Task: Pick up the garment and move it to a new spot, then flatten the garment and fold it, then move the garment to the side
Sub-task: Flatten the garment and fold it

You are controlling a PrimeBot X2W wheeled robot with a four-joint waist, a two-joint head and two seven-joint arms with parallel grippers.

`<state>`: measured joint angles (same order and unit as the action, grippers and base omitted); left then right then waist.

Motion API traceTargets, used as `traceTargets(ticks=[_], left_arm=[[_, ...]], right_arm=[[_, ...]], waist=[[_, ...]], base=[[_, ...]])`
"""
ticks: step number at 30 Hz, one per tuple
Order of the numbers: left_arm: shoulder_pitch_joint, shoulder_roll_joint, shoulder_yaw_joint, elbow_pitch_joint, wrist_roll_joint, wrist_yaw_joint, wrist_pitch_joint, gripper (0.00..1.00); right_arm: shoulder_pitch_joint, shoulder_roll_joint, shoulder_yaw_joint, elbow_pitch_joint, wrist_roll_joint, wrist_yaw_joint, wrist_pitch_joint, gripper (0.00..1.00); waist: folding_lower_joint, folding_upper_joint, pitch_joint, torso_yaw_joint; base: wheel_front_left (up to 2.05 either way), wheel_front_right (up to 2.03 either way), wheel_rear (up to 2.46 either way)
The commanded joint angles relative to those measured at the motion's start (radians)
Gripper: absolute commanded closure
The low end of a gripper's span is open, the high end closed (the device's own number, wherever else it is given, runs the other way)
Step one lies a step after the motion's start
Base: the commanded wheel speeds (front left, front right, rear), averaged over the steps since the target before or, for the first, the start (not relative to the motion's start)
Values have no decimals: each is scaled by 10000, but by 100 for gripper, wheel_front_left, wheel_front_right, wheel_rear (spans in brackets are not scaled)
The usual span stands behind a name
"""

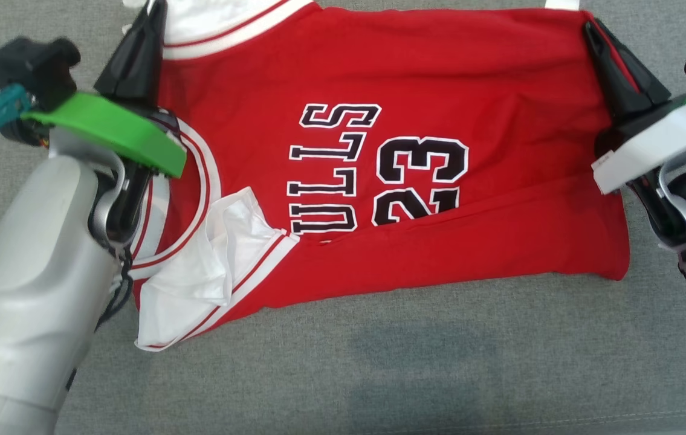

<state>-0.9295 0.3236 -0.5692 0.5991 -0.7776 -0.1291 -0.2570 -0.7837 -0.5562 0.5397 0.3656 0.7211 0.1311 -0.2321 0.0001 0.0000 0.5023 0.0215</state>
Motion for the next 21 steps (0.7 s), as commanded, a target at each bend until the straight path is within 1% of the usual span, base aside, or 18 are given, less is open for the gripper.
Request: traceTargets(ticks=[1,5,8,12,14,17,21], left_arm=[[448,140,88,-362,-123,-20,-52,100],[2166,719,643,-2538,90,441,-78,100],[3618,1030,984,-4148,55,855,-68,100],[5217,1349,1108,-5709,-105,1439,-31,100],[5858,1430,1114,-6238,-198,1703,48,100],[6533,1442,1076,-6654,-482,1939,227,100],[7014,1349,915,-6442,-770,2080,513,100]], right_arm=[[359,-92,-105,-246,-108,-9,-75,100],[1705,-257,-744,-1412,-319,-9,3,100],[2710,-204,-1377,-2120,-526,-9,149,100],[3974,203,-2145,-2940,-804,-7,347,100],[4484,395,-2474,-3296,-1009,-9,413,100],[5168,732,-2866,-3611,-1316,-7,610,100],[5688,1186,-3131,-3703,-1789,-7,877,100]], waist=[[-1,0,-10,4],[-1,0,-23,6],[-1,0,-15,28],[-1,0,-3,82],[-1,0,8,115],[-1,0,34,152],[-1,0,41,110]], base=[[0,0,0],[0,0,0],[0,0,0],[0,0,0],[0,0,0],[0,0,0],[0,0,0]])
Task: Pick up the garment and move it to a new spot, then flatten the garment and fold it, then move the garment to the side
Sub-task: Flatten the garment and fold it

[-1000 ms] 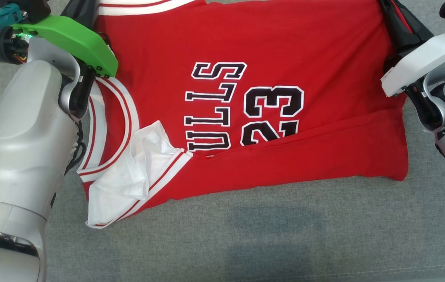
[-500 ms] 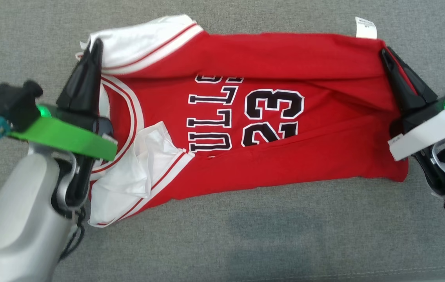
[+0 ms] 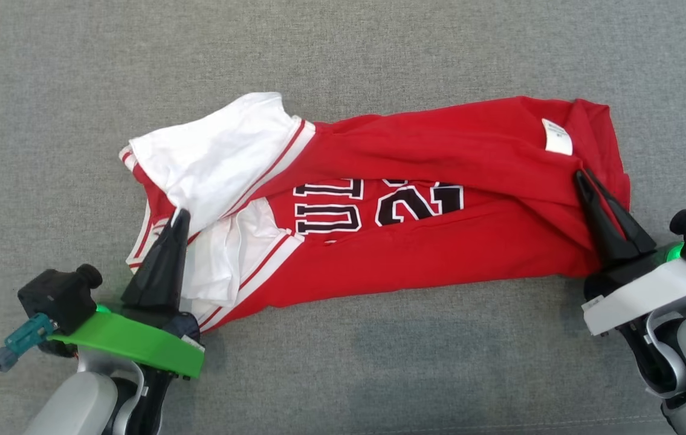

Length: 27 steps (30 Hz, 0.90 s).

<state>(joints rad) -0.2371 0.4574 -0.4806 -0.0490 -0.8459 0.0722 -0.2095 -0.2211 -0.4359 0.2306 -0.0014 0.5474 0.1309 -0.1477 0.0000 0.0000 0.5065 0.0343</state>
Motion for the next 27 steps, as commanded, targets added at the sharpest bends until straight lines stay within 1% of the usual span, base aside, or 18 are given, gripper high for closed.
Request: traceTargets(ticks=[1,4,8,9,10,11,12,13,14,18,22,25,27], left_arm=[[181,-3,-17,141,-84,98,93,100],[387,-92,-70,507,-254,158,199,100],[535,-244,-133,1113,-551,5,270,100],[532,-206,-214,1296,-514,-16,323,100],[507,-237,-273,1444,-522,-75,384,100],[476,-332,-327,1549,-618,-143,420,100],[426,-367,-365,1632,-627,-180,408,75],[426,-367,-365,1632,-627,-180,408,75],[334,-422,-400,1775,-507,-124,350,0],[185,-441,-223,1781,-47,245,-55,0],[53,-691,152,1318,621,664,-438,0],[-18,-825,560,939,1251,929,-533,0],[-53,-1034,1019,554,1733,1076,-549,0]], right_arm=[[141,72,-81,8,-208,-6,66,100],[305,370,-110,194,-442,-6,159,100],[336,652,-177,516,-595,-6,115,100],[332,700,-208,637,-636,-6,65,100],[320,737,-243,746,-696,-6,45,79],[297,806,-263,811,-669,-6,-22,51],[278,863,-274,891,-650,-6,-70,0],[278,863,-274,891,-650,-6,-70,0],[212,939,-407,1007,-787,-6,-211,0],[148,1209,-779,1040,-1004,-7,-527,0],[193,1596,-1415,757,-1408,-6,-865,0],[151,1940,-1904,459,-1862,-6,-1006,0],[108,2186,-2213,244,-2161,-6,-1082,0]], waist=[[0,0,-13,-42],[0,0,-52,-85],[0,0,-128,-112],[0,0,-160,-116],[0,0,-187,-116],[0,0,-214,-108],[0,0,-252,-101],[0,0,-252,-101],[0,0,-322,-100],[0,0,-484,-115],[0,0,-684,-125],[0,0,-840,-161],[0,0,-969,-192]], base=[[0,0,0],[0,0,0],[0,0,0],[0,0,0],[0,0,0],[0,0,0],[0,0,0],[0,0,0],[0,0,0],[0,0,0],[0,0,0],[0,0,0],[0,0,0]])
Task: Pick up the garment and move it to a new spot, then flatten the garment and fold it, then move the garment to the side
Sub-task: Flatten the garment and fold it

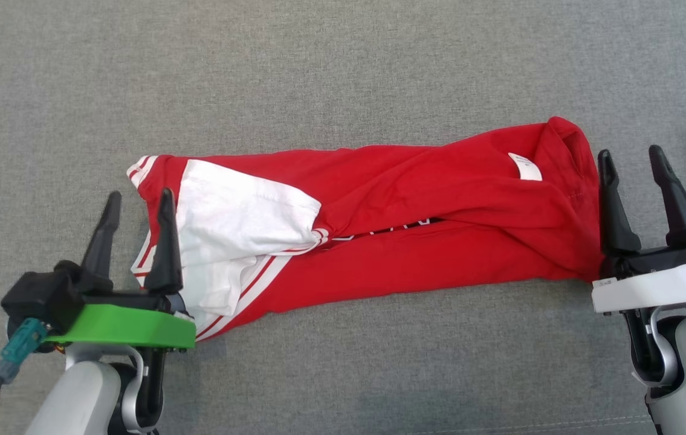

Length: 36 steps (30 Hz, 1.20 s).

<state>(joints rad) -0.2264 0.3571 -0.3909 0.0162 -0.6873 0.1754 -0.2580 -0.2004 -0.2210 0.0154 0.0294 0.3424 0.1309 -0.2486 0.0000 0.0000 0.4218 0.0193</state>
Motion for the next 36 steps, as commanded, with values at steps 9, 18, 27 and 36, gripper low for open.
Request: traceTargets(ticks=[9,18,27,36], left_arm=[[-55,-1041,2170,-1601,2618,-90,-60,0],[563,-1299,3089,-1378,3978,-717,-53,0],[639,-1710,3242,-993,4314,-1223,-54,0],[341,-2053,3303,-843,4573,-1574,-54,0]], right_arm=[[11,697,-828,-627,-1058,-6,-157,0],[399,876,-672,-409,-1483,-6,-87,0],[428,747,-829,-119,-1228,-6,53,0],[329,165,-1953,1378,-825,-6,241,0]], waist=[[0,0,-706,-20],[0,0,-1158,-70],[0,0,-1217,162],[0,0,-1082,522]], base=[[0,0,0],[0,0,0],[0,0,0],[0,0,0]])
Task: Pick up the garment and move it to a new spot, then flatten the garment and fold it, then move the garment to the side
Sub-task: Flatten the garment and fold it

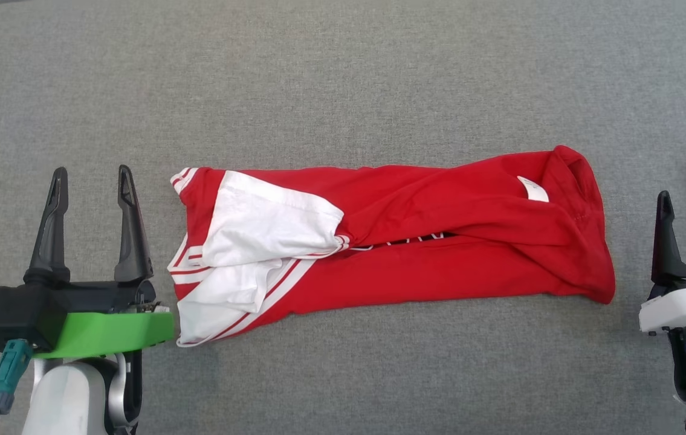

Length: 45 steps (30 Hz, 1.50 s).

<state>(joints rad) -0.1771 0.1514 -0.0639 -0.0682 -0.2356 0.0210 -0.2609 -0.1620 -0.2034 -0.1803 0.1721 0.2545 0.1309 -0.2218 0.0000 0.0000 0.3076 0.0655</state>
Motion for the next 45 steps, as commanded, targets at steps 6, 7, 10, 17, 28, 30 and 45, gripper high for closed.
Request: traceTargets(ticks=[6,7,10,17,28,30,45], left_arm=[[-322,-276,108,122,227,-292,-26,0],[-366,-308,111,139,244,-311,-26,0],[-482,-385,158,202,280,-434,-26,0],[-656,-573,261,290,417,-653,-26,0],[-649,-677,592,218,641,-848,-26,0],[-658,-682,646,210,664,-881,-26,0],[-644,-665,780,312,871,-1064,-26,0]], right_arm=[[-539,-62,810,1325,522,-6,-120,0],[-626,-34,1000,1514,612,-6,-129,0],[-888,-3,1554,2090,903,-6,-186,0],[-1290,-127,2634,3429,1636,-4,-54,88],[-1175,-1259,2259,2905,2324,-22,-424,100],[-1076,-1412,1788,2705,2278,-13,-447,100],[-1317,-1281,2293,-13,2034,-9,-287,100]], waist=[[0,0,419,288],[0,0,473,310],[0,0,615,366],[0,0,783,419],[0,0,891,-77],[0,0,889,-188],[0,0,630,-769]], base=[[0,0,0],[0,0,0],[0,0,0],[0,0,0],[0,0,0],[0,0,0],[0,0,0]])
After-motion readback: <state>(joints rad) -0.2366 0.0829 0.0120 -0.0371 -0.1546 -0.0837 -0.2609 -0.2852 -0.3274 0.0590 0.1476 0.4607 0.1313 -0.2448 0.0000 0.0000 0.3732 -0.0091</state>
